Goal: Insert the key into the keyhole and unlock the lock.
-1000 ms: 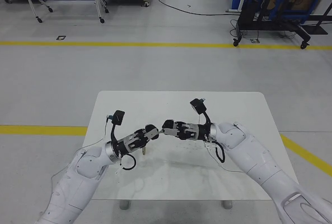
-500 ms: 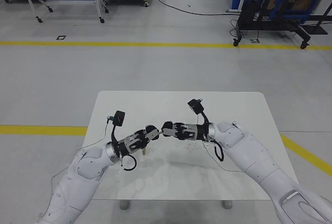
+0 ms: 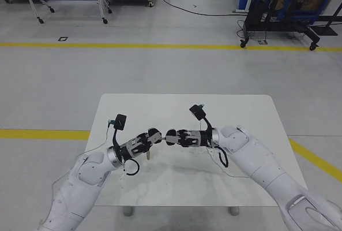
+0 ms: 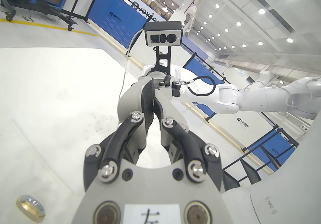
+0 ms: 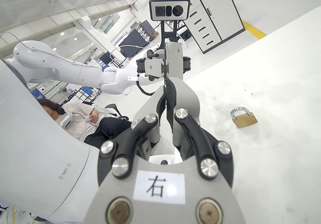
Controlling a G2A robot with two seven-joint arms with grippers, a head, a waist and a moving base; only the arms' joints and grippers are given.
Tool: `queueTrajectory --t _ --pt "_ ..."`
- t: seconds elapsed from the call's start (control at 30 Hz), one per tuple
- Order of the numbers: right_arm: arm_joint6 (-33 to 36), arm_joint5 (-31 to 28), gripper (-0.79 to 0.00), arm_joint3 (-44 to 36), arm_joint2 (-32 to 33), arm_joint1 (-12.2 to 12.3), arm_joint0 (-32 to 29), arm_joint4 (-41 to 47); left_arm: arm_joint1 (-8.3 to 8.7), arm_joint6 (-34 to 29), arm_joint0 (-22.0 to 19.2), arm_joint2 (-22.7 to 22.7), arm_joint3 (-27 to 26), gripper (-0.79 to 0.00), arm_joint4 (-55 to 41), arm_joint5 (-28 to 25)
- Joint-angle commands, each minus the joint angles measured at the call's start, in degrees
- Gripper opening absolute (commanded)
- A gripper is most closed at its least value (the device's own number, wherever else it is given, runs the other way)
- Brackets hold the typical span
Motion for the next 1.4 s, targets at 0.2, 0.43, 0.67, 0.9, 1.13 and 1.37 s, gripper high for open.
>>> queueTrajectory --t 0.2,0.43,0.67,0.9,1.13,1.37 --pt "0.0 0.0 -0.785 -2.6 3.2 1.2 -1.5 0.9 0.89 1.7 1.6 -4.6 -0.4 0.000 4.0 0.0" --pt "-2.9 0.0 -0.785 -5.9 12.8 3.3 -6.1 0.3 2.87 4.9 11.4 -16.1 -14.0 0.000 25.9 5.4" --pt "-8.5 0.0 -0.785 -9.7 19.9 4.2 -10.7 -3.1 3.44 6.8 25.0 -18.3 -29.2 0.000 55.0 16.9" --pt "-8.5 0.0 -0.785 -9.7 19.9 4.2 -10.7 -3.1 2.88 2.2 24.1 -10.9 -26.4 0.000 65.9 23.8" --pt "-8.5 0.0 -0.785 -9.7 19.9 4.2 -10.7 -3.1 1.99 -1.3 18.7 -5.4 -22.2 -0.012 67.1 27.8" --pt "-8.5 0.0 -0.785 -9.7 19.9 4.2 -10.7 -3.1 1.01 -2.8 14.4 -0.6 -19.2 -0.135 71.2 33.4"
